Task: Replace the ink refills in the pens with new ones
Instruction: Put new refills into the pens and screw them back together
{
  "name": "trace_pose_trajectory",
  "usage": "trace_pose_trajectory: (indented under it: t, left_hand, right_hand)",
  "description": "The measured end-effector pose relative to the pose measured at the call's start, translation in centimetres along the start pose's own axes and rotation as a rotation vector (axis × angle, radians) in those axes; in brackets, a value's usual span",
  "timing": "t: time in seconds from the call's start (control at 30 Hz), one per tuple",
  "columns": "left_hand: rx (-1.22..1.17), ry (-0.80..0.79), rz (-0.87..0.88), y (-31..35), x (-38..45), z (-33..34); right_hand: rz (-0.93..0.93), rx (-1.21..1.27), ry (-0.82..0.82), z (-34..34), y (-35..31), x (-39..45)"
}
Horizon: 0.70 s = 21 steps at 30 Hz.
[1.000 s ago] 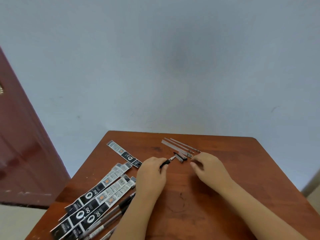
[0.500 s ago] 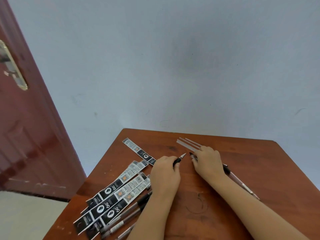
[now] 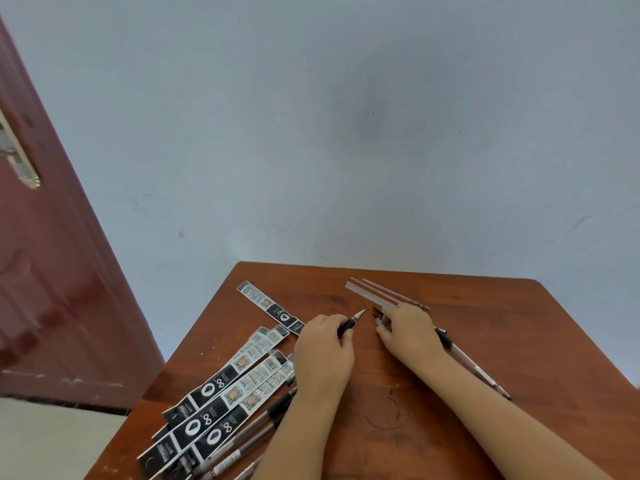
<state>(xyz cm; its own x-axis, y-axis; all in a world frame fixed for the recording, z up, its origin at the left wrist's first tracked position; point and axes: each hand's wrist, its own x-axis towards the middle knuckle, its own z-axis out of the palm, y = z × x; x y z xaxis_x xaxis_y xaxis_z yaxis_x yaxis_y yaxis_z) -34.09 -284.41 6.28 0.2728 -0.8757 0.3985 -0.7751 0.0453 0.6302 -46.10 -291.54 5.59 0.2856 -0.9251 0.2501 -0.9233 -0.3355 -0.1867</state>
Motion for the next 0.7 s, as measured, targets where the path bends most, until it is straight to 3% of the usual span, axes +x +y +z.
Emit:
trace_pose_trajectory:
  t: [0.5, 0.7]
  left_hand:
    - [0.032, -0.148, 0.33, 1.4, -0.8, 0.6]
    - [0.029, -0.177, 0.381, 1.6, -1.1, 0.6]
  right_hand:
    - [-0.133, 0.353, 0.202, -3.3, 3.4, -6.2]
    - [-0.095, 0.463, 0.244, -3.4, 4.1, -6.9]
